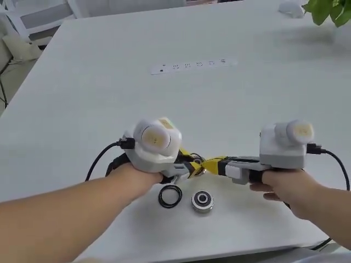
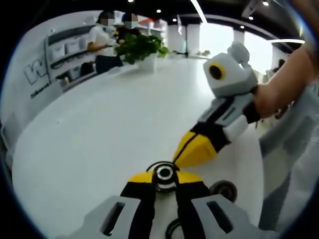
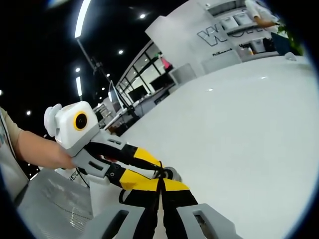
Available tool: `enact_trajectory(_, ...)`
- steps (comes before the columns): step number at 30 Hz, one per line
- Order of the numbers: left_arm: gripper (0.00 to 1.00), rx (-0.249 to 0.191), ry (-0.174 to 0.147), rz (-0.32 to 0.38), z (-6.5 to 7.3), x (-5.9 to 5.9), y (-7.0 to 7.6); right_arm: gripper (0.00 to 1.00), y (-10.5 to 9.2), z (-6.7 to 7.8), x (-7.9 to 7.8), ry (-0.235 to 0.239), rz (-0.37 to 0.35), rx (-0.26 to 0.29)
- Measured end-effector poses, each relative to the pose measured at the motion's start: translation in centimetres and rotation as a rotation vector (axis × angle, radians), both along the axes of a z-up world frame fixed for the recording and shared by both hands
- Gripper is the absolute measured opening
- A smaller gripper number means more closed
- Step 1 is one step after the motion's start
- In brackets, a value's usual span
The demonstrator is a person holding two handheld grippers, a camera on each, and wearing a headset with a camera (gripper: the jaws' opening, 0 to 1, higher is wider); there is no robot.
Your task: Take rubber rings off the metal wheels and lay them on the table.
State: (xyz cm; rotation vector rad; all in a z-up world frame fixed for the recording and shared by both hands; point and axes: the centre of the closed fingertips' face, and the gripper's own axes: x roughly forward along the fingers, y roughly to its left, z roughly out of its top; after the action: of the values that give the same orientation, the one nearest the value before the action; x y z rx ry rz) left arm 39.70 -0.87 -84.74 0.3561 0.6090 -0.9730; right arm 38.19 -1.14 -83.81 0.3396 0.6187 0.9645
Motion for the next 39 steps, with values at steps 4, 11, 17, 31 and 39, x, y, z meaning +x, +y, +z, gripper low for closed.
enact_trajectory(4, 0.18, -0.006, -0.015, -0.016, 0.6, -0.2, 0.0, 0.0, 0.1, 0.1, 0.0, 0.001, -0.001, 0.003)
enact_trajectory(11, 0.22, -0.036, -0.046, -0.033, 2.1, -0.6, 0.5, 0.0, -0.1, 0.6, 0.6, -0.002, -0.011, 0.02)
enact_trajectory(17, 0.27, -0.069, -0.049, -0.025, 3.1, -1.1, 1.5, 0.0, -0.1, 1.2, 0.9, -0.005, -0.017, 0.037)
enact_trajectory(31, 0.39, -0.129, -0.063, 0.022, 5.4, -2.7, 4.9, 0.0, 0.4, 3.0, 0.8, -0.02, -0.005, 0.061)
enact_trajectory(39, 0.45, -0.143, -0.061, 0.025, 5.7, -4.3, 6.9, 0.0, 1.4, 4.0, 0.1, -0.03, 0.025, 0.065)
